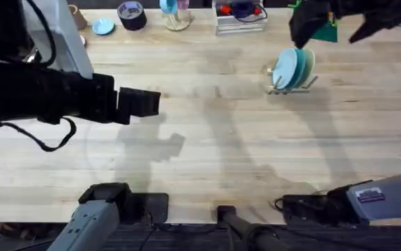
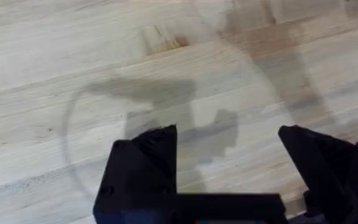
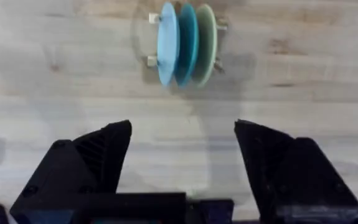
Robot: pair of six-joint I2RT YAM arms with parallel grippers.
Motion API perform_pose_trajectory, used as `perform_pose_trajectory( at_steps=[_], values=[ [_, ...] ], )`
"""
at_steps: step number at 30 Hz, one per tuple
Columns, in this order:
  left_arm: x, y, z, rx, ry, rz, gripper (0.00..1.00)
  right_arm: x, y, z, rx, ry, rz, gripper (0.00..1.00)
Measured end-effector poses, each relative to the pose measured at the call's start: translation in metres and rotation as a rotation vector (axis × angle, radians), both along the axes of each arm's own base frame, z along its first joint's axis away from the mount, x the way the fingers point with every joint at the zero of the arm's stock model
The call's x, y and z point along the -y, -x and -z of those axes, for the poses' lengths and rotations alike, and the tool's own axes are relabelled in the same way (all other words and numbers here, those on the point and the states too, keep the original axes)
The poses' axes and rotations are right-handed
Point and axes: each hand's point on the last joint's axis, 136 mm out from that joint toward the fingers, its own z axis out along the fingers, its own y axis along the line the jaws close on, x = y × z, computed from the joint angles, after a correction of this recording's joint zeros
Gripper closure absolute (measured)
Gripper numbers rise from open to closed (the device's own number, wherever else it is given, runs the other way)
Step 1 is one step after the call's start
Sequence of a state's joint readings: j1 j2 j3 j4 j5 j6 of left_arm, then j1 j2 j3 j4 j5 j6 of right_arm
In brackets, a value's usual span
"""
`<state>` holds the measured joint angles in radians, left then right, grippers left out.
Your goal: Pick up the plates from the table one by one and place each into a slot on the dish rack.
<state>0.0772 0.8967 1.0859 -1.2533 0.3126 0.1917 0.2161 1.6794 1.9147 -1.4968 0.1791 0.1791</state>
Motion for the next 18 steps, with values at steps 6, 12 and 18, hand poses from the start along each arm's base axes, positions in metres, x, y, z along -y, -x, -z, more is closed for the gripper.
perform_pose_trajectory(
  at_steps=[6, 12, 18],
  values=[
    [0.0, 0.0, 0.0, 0.0, 0.0, 0.0, 0.008, 0.008, 0.037, -0.015, -0.042, 0.009, 0.0, 0.007],
    [0.0, 0.0, 0.0, 0.0, 0.0, 0.0, 0.009, 0.011, 0.051, -0.036, 0.034, -0.007, 0.0, 0.008],
    [0.0, 0.0, 0.0, 0.0, 0.0, 0.0, 0.009, 0.017, 0.078, -0.048, 0.09, -0.021, 0.006, 0.007]
  ],
)
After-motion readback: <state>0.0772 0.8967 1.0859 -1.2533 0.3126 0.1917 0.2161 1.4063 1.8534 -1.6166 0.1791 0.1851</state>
